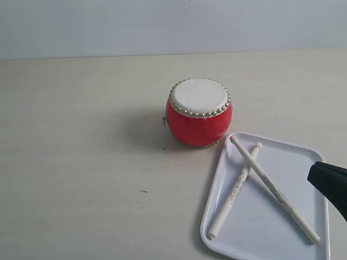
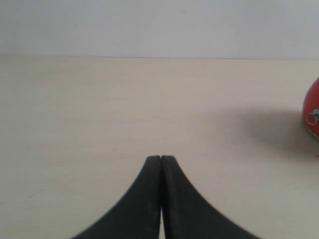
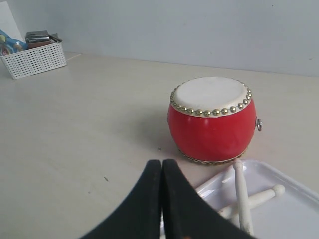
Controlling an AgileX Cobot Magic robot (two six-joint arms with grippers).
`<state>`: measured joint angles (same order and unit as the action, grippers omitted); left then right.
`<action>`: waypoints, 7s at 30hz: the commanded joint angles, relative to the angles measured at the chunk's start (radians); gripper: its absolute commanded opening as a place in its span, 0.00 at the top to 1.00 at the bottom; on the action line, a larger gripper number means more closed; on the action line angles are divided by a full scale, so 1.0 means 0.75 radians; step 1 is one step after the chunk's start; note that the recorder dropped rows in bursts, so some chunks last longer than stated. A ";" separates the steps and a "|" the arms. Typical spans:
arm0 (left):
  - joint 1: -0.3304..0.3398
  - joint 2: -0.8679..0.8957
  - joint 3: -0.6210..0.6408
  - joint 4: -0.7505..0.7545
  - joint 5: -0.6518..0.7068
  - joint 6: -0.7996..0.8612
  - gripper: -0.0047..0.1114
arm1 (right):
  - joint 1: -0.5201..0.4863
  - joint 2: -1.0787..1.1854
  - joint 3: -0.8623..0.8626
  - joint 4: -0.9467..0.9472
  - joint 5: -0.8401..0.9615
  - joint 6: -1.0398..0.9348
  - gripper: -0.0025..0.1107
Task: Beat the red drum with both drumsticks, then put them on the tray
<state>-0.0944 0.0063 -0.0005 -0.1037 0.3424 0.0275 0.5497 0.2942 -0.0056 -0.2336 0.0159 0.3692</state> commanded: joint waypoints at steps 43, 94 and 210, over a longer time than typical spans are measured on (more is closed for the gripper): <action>0.074 -0.008 0.001 -0.001 0.018 -0.037 0.96 | -0.025 -0.392 0.007 0.257 0.340 -0.247 0.98; 0.074 -0.008 0.001 -0.001 0.020 -0.037 0.96 | -0.640 -0.392 0.007 0.267 0.335 -0.362 0.98; 0.074 -0.008 0.001 -0.001 0.020 -0.037 0.96 | -0.687 -0.392 0.007 0.280 0.348 -0.385 0.98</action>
<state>-0.0411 0.0063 -0.0005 -0.1037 0.3660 0.0000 0.0391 0.0064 -0.0056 -0.0253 0.2817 0.0815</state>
